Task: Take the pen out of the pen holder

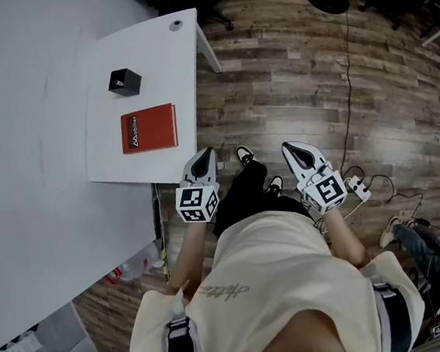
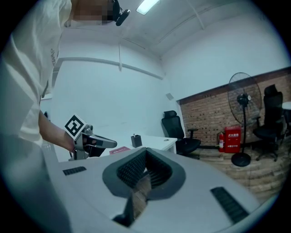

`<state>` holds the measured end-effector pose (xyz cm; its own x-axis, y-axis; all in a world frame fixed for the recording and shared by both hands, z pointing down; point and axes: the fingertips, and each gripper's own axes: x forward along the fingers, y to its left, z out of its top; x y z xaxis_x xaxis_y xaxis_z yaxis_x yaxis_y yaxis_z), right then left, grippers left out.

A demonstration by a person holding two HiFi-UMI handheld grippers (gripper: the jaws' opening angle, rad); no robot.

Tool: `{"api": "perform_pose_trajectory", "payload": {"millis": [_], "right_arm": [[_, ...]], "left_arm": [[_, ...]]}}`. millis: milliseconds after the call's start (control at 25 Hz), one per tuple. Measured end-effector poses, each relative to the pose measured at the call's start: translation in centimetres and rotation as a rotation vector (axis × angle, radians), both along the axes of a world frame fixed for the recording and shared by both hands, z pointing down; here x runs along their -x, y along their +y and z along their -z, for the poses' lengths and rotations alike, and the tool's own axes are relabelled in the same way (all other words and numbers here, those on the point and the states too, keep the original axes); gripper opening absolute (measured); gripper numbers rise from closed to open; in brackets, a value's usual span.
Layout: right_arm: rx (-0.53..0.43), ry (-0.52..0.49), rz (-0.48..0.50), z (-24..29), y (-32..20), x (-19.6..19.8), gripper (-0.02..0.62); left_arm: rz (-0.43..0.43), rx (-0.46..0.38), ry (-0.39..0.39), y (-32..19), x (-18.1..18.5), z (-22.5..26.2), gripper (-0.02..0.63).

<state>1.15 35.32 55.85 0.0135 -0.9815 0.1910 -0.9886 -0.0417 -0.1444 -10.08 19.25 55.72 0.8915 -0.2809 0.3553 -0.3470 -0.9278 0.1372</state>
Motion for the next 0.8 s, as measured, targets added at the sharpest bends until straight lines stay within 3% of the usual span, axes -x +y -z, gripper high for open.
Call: {"api": "perform_pose_trajectory", "payload": {"millis": [200,440,640,800], "right_arm": [[0.019,0.018,-0.035,0.3,-1.4,-4.0,0.008],[0.007,0.094,-0.03,3.2,-7.0,-9.9,0.008],[0.01,0.106,-0.025,4.3,-12.6,-13.1,0.008],[0.025,0.092,0.033,3.8,-17.6,-13.3,0.008]], "left_arm": [[-0.025,0.017,0.045,-2.1,-5.6,-0.1,0.02],[-0.043,-0.011,0.115,-7.5,-11.8,2.2,0.02],[-0.024,-0.016,0.122,-13.0,-13.5,3.0,0.02],[0.061,-0.014,0.13,-18.1,-12.1,3.1,0.02]]}}
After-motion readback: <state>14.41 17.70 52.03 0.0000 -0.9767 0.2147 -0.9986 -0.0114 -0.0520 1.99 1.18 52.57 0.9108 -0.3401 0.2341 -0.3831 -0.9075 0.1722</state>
